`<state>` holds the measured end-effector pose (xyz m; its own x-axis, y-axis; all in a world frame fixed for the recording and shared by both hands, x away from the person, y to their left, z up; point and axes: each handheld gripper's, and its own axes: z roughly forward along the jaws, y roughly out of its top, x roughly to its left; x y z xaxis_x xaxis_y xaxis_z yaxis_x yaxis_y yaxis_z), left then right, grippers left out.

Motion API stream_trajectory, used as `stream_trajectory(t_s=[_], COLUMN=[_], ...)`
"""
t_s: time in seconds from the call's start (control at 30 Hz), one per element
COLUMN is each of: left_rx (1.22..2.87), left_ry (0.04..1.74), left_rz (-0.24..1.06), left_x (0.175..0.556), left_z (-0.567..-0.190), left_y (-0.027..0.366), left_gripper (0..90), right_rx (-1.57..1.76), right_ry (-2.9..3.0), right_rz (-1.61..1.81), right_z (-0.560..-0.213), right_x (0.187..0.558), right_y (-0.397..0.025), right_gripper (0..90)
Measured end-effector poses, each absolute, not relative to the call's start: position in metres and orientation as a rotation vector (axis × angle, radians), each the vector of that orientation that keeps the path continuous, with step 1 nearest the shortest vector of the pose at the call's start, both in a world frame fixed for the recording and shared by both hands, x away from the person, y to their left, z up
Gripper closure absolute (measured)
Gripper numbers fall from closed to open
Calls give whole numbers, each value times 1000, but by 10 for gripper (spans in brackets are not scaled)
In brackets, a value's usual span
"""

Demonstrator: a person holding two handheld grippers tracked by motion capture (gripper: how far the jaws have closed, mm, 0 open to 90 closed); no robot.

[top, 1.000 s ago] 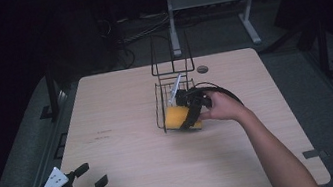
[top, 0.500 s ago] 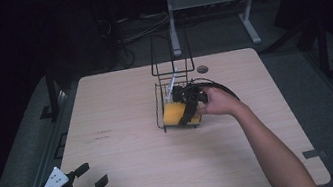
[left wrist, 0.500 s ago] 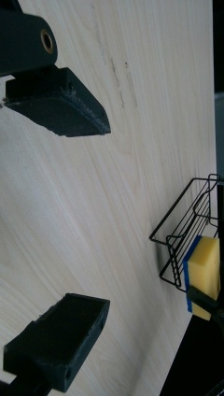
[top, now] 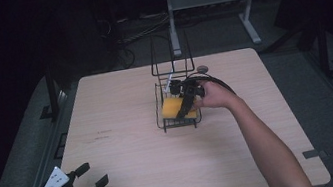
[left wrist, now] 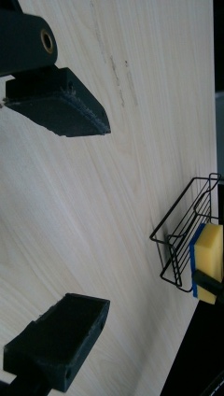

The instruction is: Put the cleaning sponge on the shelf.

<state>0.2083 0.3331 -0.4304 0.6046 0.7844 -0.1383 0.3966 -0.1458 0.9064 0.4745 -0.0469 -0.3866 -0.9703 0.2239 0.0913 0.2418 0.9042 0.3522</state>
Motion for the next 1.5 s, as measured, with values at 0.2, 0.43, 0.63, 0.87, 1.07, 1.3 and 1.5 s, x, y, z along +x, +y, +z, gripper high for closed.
stream_trajectory(t_s=[0.2,0.43,0.63,0.87,1.07,1.3,1.5], left_rx=[1761,1761,1759,1762,1762,1764,1761], left_ry=[968,970,972,972,972,970,972], left_rz=[451,450,449,448,449,450,450], left_x=[208,209,209,209,210,209,209], left_z=[-430,-431,-431,-431,-431,-431,-431], left_y=[333,333,333,333,334,333,333], left_gripper=[129,129,129,128,128,128,128], right_rx=[-371,-375,-382,-372,-365,-369,-371], right_ry=[-3012,-3002,-2998,-2999,-3009,-3012,-3016], right_rz=[-583,-576,-587,-573,-560,-558,-560], right_z=[-395,-402,-405,-411,-413,-413,-409], right_x=[480,485,488,489,490,489,488], right_y=[-43,-45,-46,-44,-43,-41,-44], right_gripper=[213,212,212,211,202,186,176])
